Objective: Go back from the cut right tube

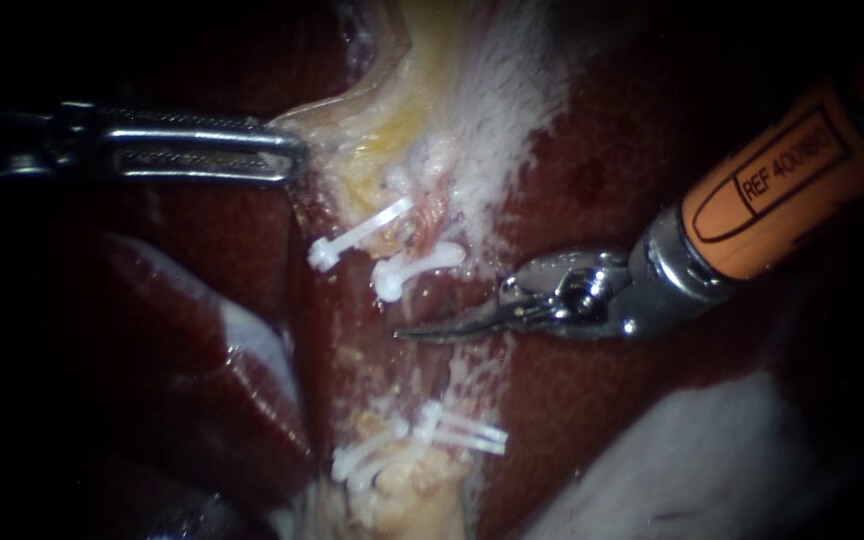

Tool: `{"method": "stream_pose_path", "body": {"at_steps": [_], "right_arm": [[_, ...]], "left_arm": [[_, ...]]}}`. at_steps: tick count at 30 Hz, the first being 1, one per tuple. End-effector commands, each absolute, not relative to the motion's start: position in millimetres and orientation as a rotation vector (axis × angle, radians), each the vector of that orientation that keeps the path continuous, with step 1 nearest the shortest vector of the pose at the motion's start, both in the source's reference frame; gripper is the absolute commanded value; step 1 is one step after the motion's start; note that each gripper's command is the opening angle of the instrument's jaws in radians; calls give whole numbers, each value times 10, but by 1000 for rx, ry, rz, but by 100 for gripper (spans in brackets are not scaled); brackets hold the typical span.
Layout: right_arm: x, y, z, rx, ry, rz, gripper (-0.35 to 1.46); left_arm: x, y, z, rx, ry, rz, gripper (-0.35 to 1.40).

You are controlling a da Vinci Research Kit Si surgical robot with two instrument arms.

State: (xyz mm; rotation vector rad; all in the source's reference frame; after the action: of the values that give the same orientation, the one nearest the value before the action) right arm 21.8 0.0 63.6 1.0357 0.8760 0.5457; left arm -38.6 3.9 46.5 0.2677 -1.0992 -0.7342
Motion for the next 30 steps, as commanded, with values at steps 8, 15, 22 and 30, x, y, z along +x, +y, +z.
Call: {"method": "stream_pose_path", "body": {"at_steps": [8,15,22,30], "right_arm": [[219,-1,635,1034,873,545,-35],[221,-3,634,1045,908,552,-35],[223,-7,630,1038,911,557,-21],[224,-6,630,1023,924,549,24]], "left_arm": [[-385,39,465,267,-1100,-734,-35],[-385,39,465,268,-1100,-734,-35],[-385,39,465,268,-1100,-734,-35],[-385,39,466,267,-1100,-733,-35]]}}
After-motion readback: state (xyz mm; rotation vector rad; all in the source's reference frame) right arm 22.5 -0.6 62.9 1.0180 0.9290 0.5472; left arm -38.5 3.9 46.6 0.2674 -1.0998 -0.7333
